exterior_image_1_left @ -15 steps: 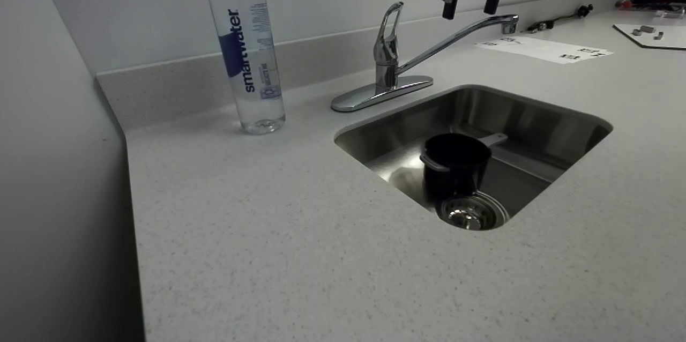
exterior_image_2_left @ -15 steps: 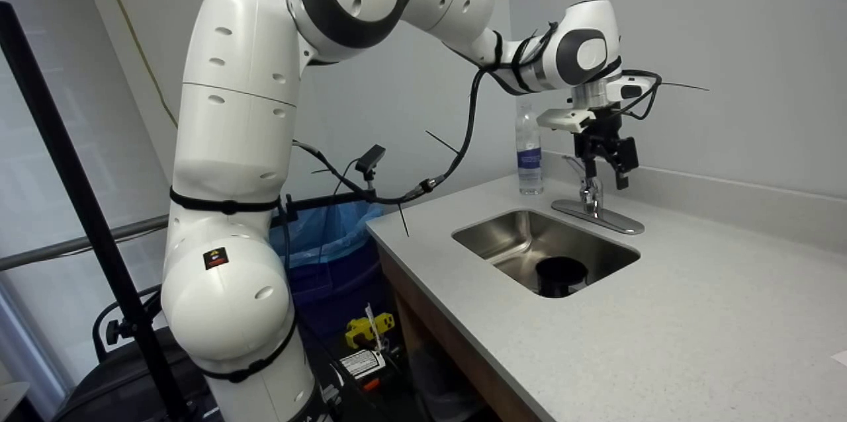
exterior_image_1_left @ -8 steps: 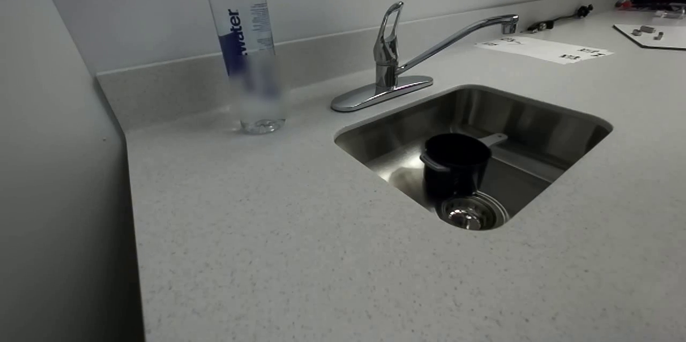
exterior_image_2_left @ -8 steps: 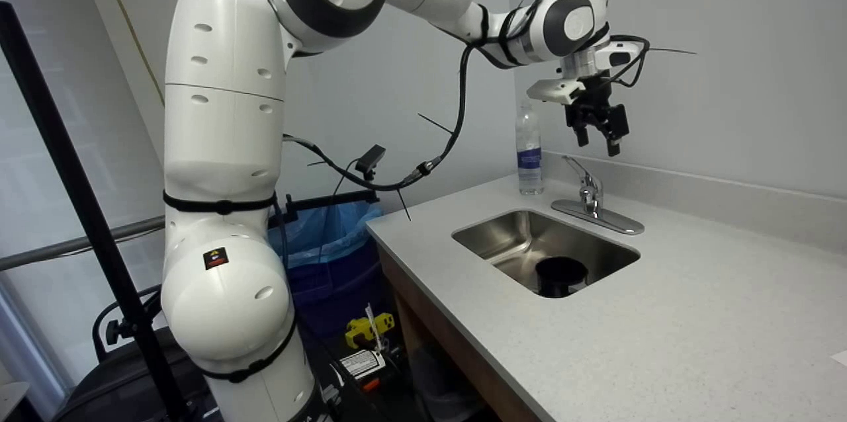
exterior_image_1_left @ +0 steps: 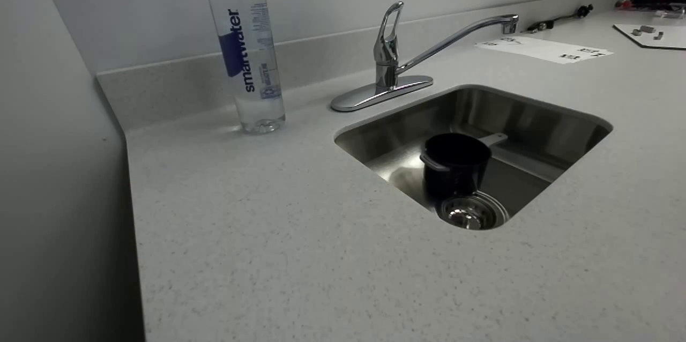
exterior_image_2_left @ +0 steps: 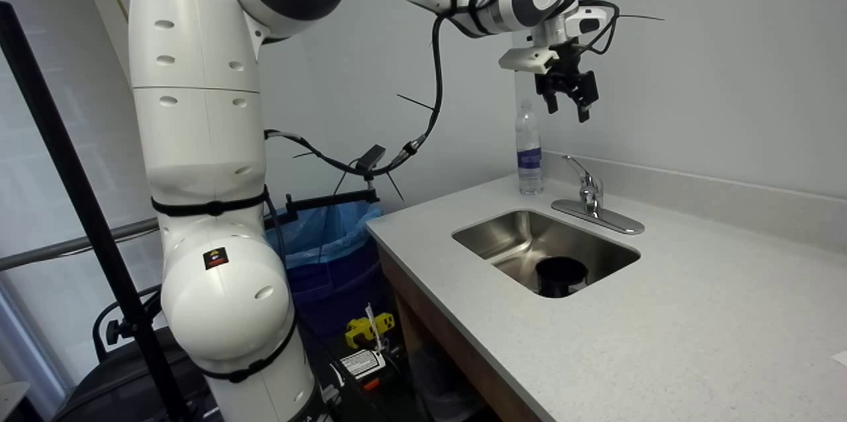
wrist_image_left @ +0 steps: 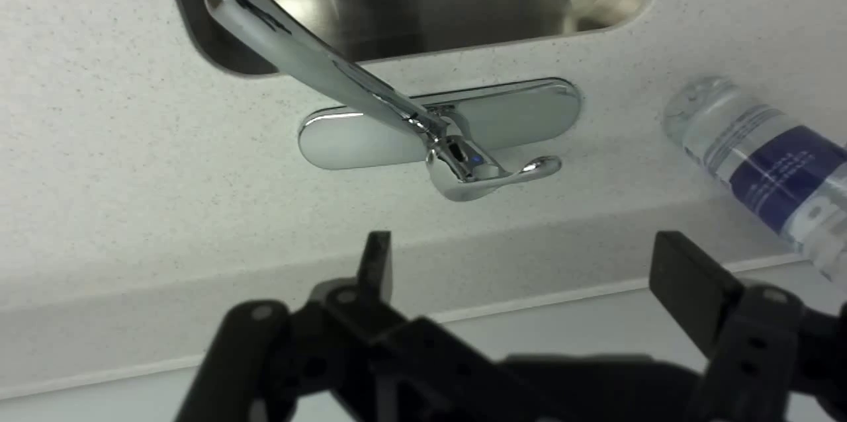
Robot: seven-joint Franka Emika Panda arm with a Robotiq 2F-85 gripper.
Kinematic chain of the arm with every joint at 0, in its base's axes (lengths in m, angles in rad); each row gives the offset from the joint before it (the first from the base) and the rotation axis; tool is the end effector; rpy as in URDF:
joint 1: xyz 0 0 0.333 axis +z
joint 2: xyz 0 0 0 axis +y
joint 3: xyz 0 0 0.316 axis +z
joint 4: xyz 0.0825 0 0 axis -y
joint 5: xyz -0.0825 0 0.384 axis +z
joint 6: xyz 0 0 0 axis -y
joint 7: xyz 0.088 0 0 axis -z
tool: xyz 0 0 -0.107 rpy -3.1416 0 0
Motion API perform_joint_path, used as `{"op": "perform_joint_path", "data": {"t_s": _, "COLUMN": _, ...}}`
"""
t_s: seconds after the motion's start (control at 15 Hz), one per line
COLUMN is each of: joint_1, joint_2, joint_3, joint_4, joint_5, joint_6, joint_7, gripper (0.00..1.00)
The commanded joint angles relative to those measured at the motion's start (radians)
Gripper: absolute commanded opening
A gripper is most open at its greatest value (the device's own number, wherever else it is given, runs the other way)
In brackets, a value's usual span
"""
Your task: Slide the faucet spout to the right
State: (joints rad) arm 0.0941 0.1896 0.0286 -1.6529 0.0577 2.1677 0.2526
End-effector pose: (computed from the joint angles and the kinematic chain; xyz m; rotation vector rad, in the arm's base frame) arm 0.6452 0.0804 0.5311 -2.9795 0.2327 -0.4654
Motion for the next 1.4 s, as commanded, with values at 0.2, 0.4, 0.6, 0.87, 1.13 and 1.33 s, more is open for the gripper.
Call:
{"op": "perform_joint_path", "data": {"t_s": 0.2, "joint_1": -0.013, "joint_2": -0.117, "joint_3": 0.027, "joint_4": -0.112, "joint_5": 0.067, "joint_6": 0.014, "joint_7": -0.135, "gripper": 1.00}}
{"op": "perform_joint_path", "data": {"t_s": 0.4, "joint_1": -0.012, "joint_2": -0.161, "joint_3": 0.031, "joint_4": -0.163, "joint_5": 0.082, "joint_6": 0.017, "joint_7": -0.174, "gripper": 1.00}}
{"op": "perform_joint_path", "data": {"t_s": 0.6, "joint_1": -0.008, "joint_2": -0.122, "joint_3": 0.029, "joint_4": -0.115, "joint_5": 0.051, "joint_6": -0.004, "joint_7": -0.137, "gripper": 1.00}}
{"op": "perform_joint_path", "data": {"t_s": 0.87, "joint_1": -0.008, "joint_2": -0.133, "joint_3": 0.029, "joint_4": -0.130, "joint_5": 0.051, "joint_6": -0.004, "joint_7": -0.139, "gripper": 1.00}}
{"op": "perform_joint_path", "data": {"t_s": 1.13, "joint_1": -0.008, "joint_2": -0.133, "joint_3": 0.029, "joint_4": -0.131, "joint_5": 0.051, "joint_6": -0.004, "joint_7": -0.139, "gripper": 1.00}}
{"op": "perform_joint_path", "data": {"t_s": 1.33, "joint_1": -0.008, "joint_2": -0.133, "joint_3": 0.029, "joint_4": -0.131, "joint_5": 0.051, "joint_6": -0.004, "joint_7": -0.139, "gripper": 1.00}}
